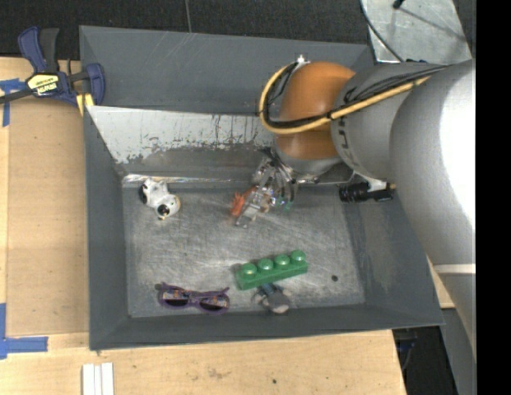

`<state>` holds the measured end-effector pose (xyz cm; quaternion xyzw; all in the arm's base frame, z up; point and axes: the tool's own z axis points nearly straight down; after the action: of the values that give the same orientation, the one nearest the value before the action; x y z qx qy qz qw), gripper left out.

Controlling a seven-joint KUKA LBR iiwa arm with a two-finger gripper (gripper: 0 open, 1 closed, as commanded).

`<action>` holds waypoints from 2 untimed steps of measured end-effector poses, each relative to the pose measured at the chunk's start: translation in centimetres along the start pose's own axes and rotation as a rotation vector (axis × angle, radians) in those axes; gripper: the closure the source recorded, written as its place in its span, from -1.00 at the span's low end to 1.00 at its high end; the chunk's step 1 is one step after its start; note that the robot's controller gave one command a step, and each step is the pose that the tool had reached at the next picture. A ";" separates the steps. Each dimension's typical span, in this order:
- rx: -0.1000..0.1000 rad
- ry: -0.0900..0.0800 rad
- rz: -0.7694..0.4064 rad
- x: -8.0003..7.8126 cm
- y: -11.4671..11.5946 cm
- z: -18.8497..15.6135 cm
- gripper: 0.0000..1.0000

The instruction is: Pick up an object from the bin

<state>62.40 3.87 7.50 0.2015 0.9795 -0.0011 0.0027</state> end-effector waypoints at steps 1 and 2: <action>-0.012 -0.013 0.011 0.5 -1.1 -0.1 1.00; 0.000 0.006 -0.004 1.7 0.8 -3.5 1.00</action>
Offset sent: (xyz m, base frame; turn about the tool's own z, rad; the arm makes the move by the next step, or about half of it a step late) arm -0.0115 0.0244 0.0466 -0.0105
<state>61.11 5.28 10.99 0.1996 0.9799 -0.0004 0.0000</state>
